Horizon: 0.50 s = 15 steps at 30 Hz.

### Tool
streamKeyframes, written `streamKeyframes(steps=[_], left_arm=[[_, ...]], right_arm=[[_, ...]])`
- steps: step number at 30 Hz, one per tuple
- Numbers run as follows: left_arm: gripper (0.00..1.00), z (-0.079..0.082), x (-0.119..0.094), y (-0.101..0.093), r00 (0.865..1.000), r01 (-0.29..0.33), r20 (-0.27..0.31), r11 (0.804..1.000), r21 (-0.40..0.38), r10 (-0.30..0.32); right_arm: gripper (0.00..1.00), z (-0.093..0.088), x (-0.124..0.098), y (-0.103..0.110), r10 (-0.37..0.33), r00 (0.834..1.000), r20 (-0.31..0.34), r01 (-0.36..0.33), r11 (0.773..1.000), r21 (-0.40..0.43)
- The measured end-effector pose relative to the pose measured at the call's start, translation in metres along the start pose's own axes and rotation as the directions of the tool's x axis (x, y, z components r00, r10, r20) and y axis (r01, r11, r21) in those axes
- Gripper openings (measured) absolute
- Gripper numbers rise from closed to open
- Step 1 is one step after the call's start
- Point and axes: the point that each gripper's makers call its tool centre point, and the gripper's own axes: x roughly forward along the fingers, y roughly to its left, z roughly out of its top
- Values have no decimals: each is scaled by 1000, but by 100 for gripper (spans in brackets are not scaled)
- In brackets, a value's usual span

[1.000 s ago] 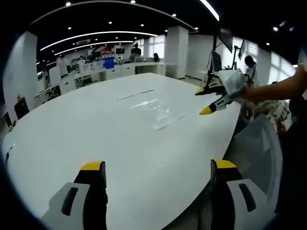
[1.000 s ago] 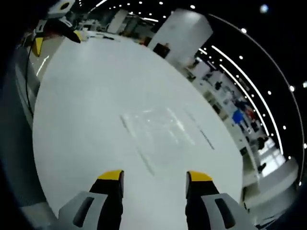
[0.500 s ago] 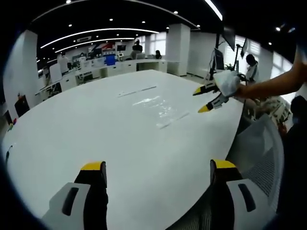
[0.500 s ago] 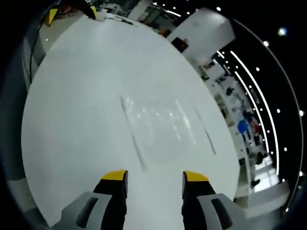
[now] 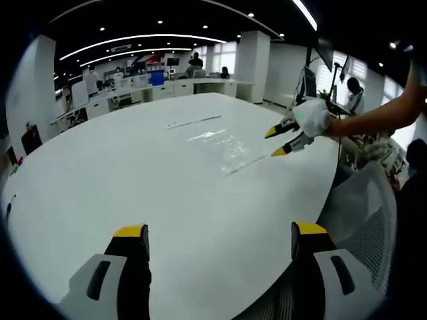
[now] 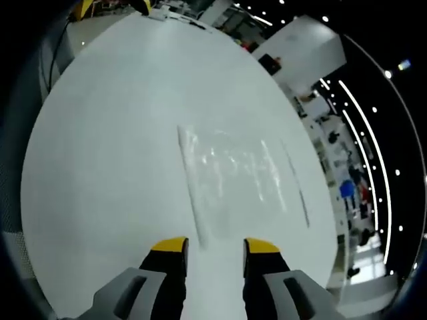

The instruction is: Open the resealable bag by pulling the two sides of the seal apart until the entire bag opening is separated and visibly accessible.

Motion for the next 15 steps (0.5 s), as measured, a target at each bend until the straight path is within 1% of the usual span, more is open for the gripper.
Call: streamKeyframes(steps=[4,8,10,15], left_arm=[[85,1,3,3,1000,-1,-6,1000,-2,1],[85,3,6,6,1000,0,-11,1000,1,0],[84,4,7,7,1000,1,-11,1000,4,-1],[84,6,9,9,1000,3,-10,1000,9,-3]], right_arm=[[28,-2,6,-4,-1,1000,-2,1,1000,-3],[24,-2,8,-7,-4,1000,-3,4,1000,-13],[24,-3,11,-8,-5,1000,-6,5,1000,-17],[20,-1,15,-5,13,1000,-5,-13,999,-45]])
